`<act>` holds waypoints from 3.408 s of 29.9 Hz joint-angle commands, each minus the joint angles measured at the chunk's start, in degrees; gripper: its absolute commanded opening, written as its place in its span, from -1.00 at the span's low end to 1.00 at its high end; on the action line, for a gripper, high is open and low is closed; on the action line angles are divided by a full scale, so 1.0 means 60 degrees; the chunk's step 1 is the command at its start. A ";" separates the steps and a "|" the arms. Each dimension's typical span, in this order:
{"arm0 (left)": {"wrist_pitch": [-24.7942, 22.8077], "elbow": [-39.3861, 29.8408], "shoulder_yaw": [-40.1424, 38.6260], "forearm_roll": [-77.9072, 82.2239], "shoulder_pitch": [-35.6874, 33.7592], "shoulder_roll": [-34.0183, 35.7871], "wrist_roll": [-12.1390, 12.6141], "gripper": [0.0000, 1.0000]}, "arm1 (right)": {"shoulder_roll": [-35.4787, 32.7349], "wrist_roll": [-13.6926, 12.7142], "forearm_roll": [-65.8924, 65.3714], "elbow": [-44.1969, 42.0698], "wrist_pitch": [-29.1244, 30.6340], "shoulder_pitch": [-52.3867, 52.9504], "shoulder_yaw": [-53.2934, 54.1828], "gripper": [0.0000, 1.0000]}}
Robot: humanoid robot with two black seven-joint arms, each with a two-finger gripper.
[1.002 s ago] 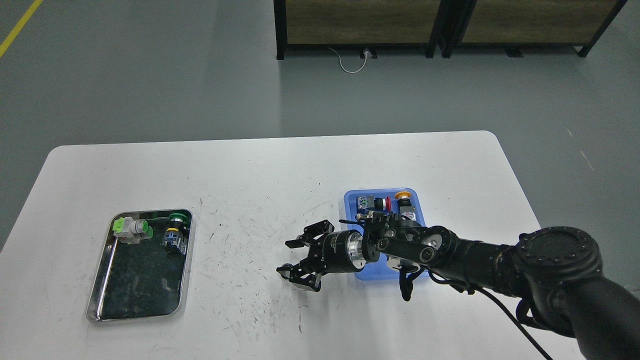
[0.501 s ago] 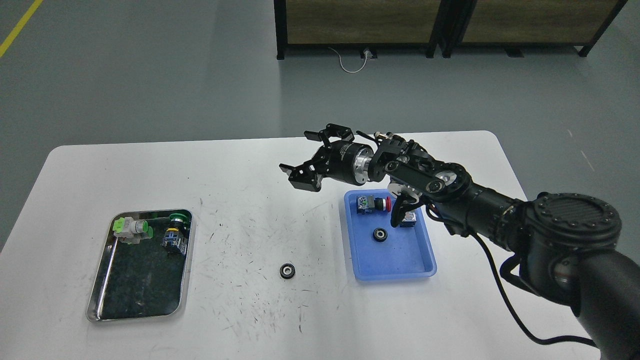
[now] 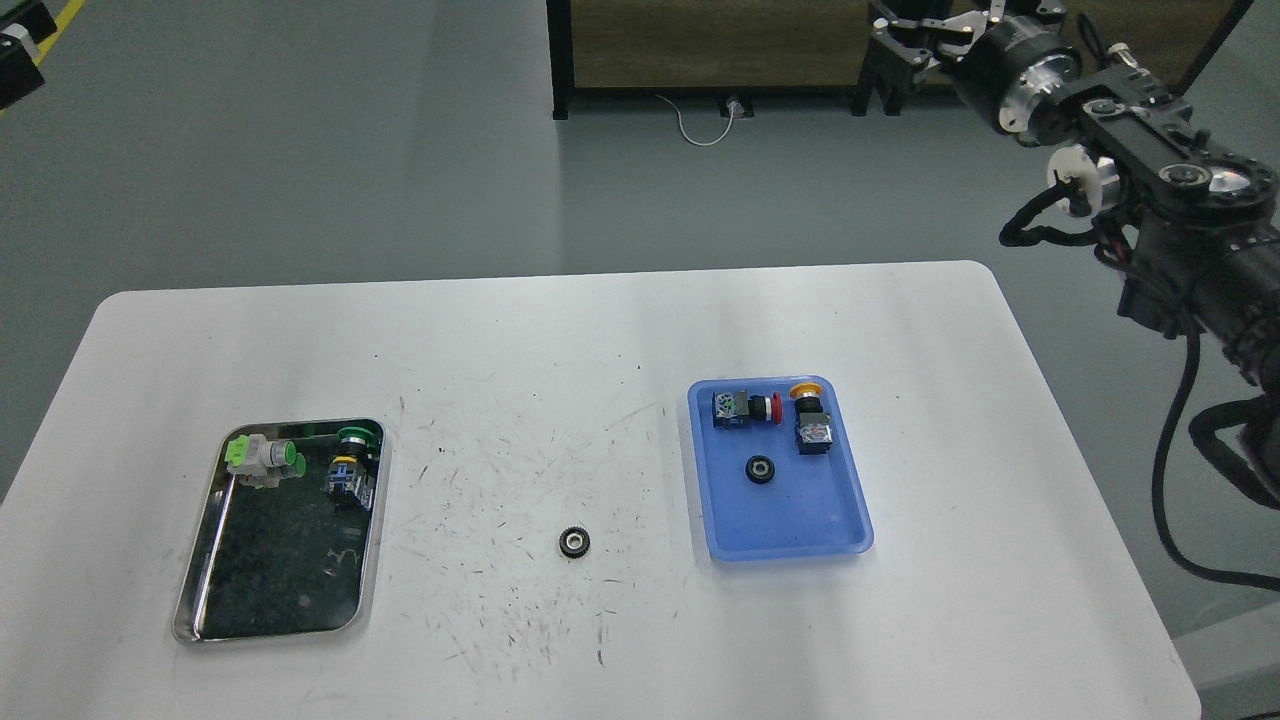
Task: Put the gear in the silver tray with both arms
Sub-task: 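Withdraw the right gripper away from the table, then reach the left gripper to the black gear on the table and grasp it, then carry the gear with the left gripper into the silver tray and release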
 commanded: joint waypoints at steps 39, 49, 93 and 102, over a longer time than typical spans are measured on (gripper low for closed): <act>0.3471 0.0237 0.1257 0.6211 0.4881 -0.7226 -0.0445 0.96 | -0.1566 -0.0058 0.0189 -0.0095 0.0027 -0.0036 -0.0422 0.98; 0.3544 0.0676 0.1419 0.6094 0.5174 -0.7592 -0.0445 0.96 | -0.1507 -0.0058 0.0175 -0.0197 0.0027 -0.0109 -0.0422 0.98; 0.3456 0.1350 0.1478 0.5786 0.5174 -0.7959 -0.0621 0.09 | -0.1522 -0.0058 0.0160 -0.0183 0.0041 -0.0109 -0.0451 0.98; 0.3456 0.1292 0.1638 0.5786 0.5160 -0.7959 -0.0635 -0.24 | -0.1522 -0.0058 0.0145 -0.0183 0.0012 -0.0124 -0.0452 0.98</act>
